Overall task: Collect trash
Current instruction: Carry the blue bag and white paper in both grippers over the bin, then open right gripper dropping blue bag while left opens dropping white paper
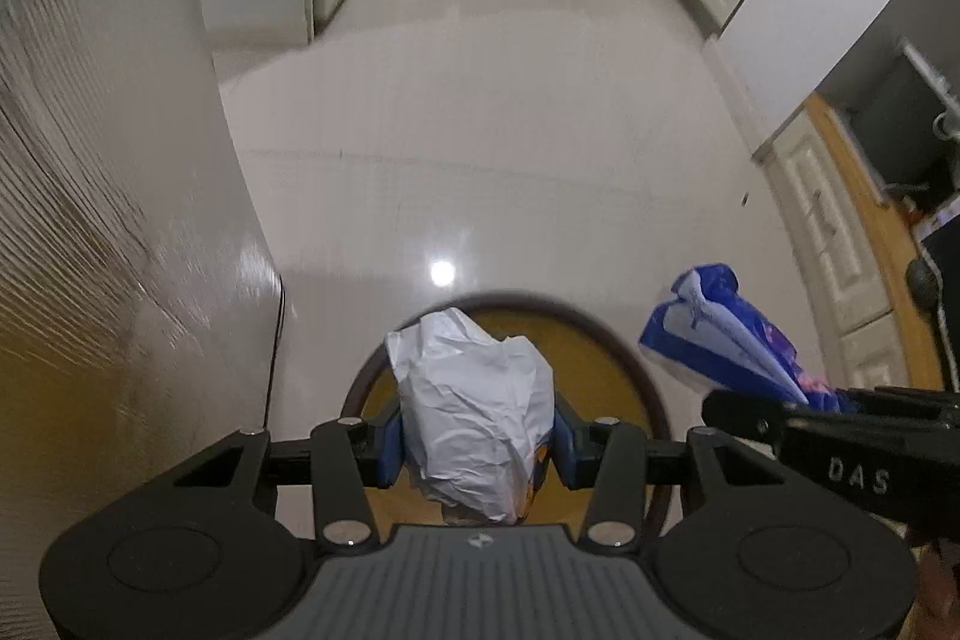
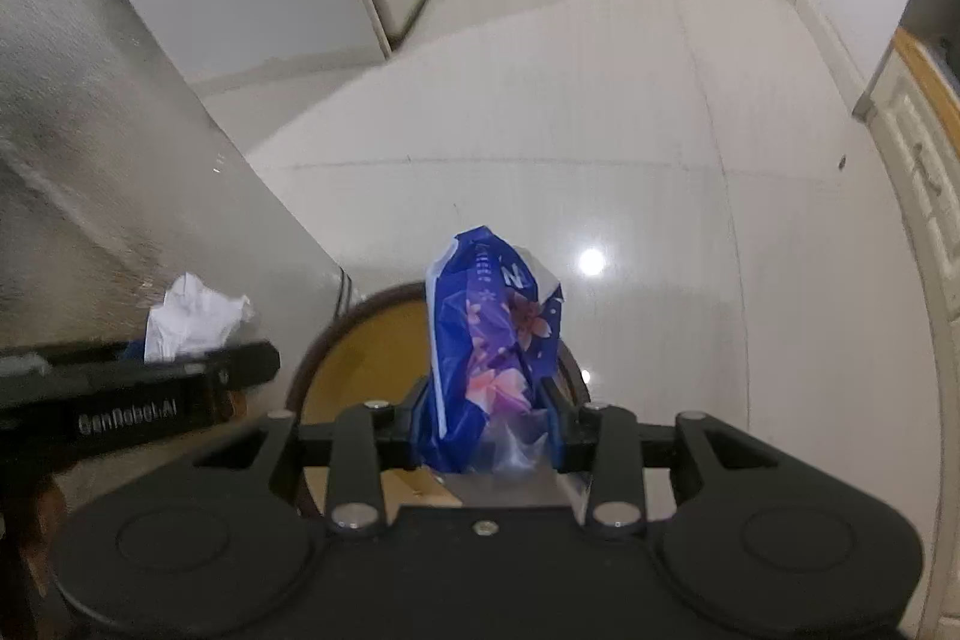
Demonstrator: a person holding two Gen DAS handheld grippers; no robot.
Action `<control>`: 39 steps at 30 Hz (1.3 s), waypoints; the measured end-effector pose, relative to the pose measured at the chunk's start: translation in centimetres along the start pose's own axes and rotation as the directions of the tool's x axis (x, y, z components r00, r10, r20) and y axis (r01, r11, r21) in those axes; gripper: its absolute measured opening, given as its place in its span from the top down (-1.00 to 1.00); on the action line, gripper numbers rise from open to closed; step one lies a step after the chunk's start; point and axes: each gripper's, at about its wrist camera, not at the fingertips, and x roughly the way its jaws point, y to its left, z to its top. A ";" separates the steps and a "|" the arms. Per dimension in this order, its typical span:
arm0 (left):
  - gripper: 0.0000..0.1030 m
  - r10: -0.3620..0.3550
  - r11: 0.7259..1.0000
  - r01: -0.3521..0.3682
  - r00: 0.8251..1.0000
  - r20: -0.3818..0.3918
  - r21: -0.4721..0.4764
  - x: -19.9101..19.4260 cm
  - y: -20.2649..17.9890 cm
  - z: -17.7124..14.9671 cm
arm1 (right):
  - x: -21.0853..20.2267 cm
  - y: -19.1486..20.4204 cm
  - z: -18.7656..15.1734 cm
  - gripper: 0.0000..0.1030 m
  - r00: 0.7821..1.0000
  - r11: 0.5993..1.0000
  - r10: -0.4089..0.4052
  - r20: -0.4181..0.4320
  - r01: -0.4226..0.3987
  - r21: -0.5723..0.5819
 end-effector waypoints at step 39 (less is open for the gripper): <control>-0.59 -0.036 0.999 0.040 0.980 -0.196 0.021 8.4 1.1 0.3 | 7.5 -1.3 -1.6 -0.99 0.983 1.000 -0.024 -0.181 0.025 0.002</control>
